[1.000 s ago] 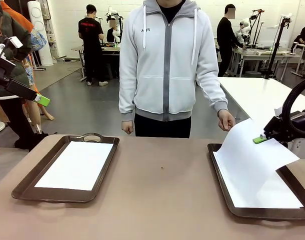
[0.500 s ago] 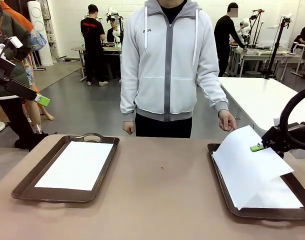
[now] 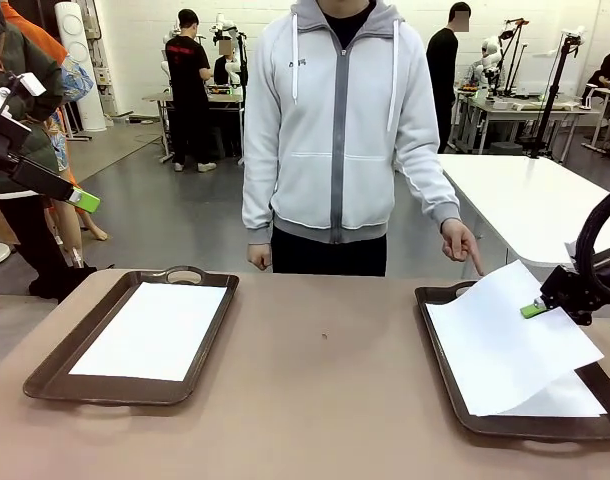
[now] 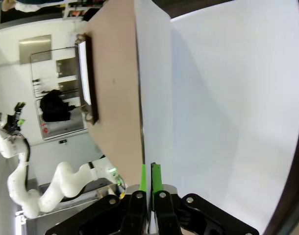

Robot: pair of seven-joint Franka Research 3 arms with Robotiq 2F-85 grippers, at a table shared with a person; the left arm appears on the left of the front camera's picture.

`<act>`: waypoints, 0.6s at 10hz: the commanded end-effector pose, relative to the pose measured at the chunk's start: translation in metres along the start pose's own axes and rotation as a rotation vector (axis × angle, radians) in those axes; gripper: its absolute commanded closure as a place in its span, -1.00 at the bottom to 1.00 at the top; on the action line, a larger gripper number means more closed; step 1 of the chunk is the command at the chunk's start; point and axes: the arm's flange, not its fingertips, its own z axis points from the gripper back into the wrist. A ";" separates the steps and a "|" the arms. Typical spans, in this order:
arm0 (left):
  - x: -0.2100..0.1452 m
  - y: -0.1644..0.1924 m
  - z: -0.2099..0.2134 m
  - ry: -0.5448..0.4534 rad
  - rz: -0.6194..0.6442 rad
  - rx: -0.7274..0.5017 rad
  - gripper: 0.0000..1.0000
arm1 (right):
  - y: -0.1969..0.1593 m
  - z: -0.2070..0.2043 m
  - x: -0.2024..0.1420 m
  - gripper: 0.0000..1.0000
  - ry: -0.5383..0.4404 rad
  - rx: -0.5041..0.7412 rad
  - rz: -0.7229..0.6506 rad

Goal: Sort the A4 documents.
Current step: Place the A4 Paper in the designated Handle tray.

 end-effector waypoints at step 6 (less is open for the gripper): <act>-0.001 0.000 -0.001 0.007 -0.014 0.005 -1.00 | 0.010 -0.014 0.005 0.98 0.021 -0.255 0.014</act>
